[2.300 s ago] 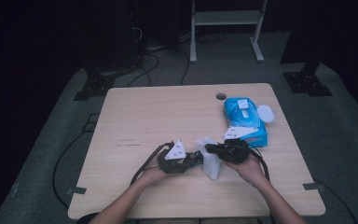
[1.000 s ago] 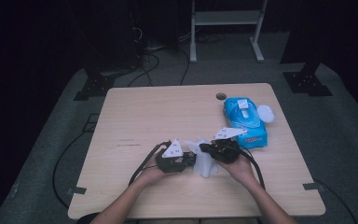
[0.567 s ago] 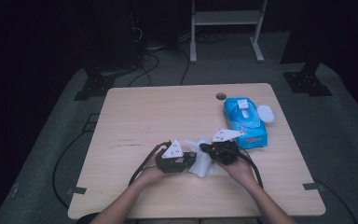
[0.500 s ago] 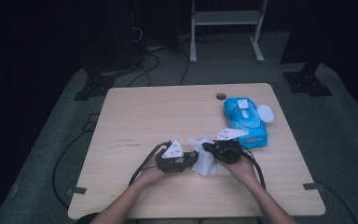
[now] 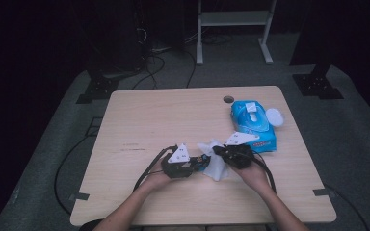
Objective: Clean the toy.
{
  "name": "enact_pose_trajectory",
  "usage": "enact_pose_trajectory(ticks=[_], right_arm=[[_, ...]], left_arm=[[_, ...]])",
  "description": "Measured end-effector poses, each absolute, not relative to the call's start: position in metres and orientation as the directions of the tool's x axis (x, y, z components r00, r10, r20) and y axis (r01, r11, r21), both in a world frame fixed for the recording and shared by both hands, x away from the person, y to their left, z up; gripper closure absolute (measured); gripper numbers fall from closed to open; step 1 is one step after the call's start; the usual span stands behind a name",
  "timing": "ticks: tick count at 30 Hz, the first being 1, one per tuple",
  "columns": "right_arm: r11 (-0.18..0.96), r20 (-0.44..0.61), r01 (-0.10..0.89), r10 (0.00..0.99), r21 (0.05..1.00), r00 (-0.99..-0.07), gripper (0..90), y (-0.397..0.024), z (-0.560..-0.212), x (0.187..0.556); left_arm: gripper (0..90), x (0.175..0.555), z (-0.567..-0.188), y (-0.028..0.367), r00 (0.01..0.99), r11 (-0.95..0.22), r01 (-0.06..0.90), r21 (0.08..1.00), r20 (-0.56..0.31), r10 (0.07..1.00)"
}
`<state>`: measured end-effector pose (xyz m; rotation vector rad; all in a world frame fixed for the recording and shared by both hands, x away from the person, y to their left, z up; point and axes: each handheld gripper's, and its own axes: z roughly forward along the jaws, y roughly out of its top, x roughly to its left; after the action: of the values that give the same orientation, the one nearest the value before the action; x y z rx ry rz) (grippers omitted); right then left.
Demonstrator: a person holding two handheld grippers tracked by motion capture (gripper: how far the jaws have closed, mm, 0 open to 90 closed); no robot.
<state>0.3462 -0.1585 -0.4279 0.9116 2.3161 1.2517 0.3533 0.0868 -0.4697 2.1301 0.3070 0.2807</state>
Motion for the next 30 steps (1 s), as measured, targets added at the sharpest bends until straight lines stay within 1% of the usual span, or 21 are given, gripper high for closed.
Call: enact_pose_trajectory(ticks=[2, 5, 7, 9, 13, 16, 19, 21, 22, 25, 30], right_arm=[[0.403, -0.028, 0.374, 0.710, 0.835, -0.703, 88.4, -0.171, -0.427, 0.348], [0.376, -0.008, 0.397, 0.734, 0.837, -0.679, 88.4, -0.183, -0.427, 0.352], [0.373, -0.005, 0.401, 0.737, 0.837, -0.676, 88.4, -0.182, -0.427, 0.351], [0.373, 0.010, 0.401, 0.721, 0.837, -0.693, 88.4, -0.175, -0.427, 0.351], [0.383, 0.063, 0.397, 0.649, 0.834, -0.758, 88.4, -0.149, -0.429, 0.348], [0.429, 0.008, 0.360, 0.634, 0.828, -0.774, 88.4, -0.139, -0.428, 0.347], [0.419, -0.007, 0.366, 0.666, 0.831, -0.746, 88.4, -0.151, -0.427, 0.351], [0.398, -0.001, 0.392, 0.703, 0.829, -0.711, 88.4, -0.165, -0.427, 0.355], [0.368, 0.020, 0.419, 0.732, 0.830, -0.681, 88.4, -0.179, -0.427, 0.358], [0.332, 0.056, 0.443, 0.746, 0.833, -0.664, 88.4, -0.193, -0.428, 0.360], [0.352, 0.037, 0.443, 0.748, 0.824, -0.663, 88.4, -0.192, -0.426, 0.360]], left_arm=[[67.6, 0.354, -0.470, 0.088, 0.943, -0.527, 0.115, 0.842, 0.074, 0.324], [67.5, 0.355, -0.471, 0.088, 0.944, -0.523, 0.118, 0.844, 0.069, 0.324], [67.5, 0.355, -0.471, 0.088, 0.943, -0.520, 0.122, 0.845, 0.064, 0.326], [67.4, 0.355, -0.471, 0.088, 0.943, -0.520, 0.122, 0.846, 0.065, 0.327], [67.3, 0.354, -0.471, 0.087, 0.942, -0.527, 0.113, 0.842, 0.078, 0.326], [67.3, 0.354, -0.470, 0.088, 0.942, -0.528, 0.113, 0.842, 0.079, 0.327], [67.4, 0.354, -0.470, 0.088, 0.943, -0.527, 0.111, 0.843, 0.079, 0.325], [67.3, 0.354, -0.471, 0.088, 0.942, -0.525, 0.113, 0.844, 0.076, 0.326], [67.3, 0.354, -0.470, 0.088, 0.943, -0.524, 0.113, 0.844, 0.076, 0.325], [67.5, 0.355, -0.470, 0.088, 0.940, -0.524, 0.117, 0.844, 0.076, 0.332], [67.6, 0.357, -0.469, 0.089, 0.938, -0.521, 0.125, 0.844, 0.071, 0.340]])
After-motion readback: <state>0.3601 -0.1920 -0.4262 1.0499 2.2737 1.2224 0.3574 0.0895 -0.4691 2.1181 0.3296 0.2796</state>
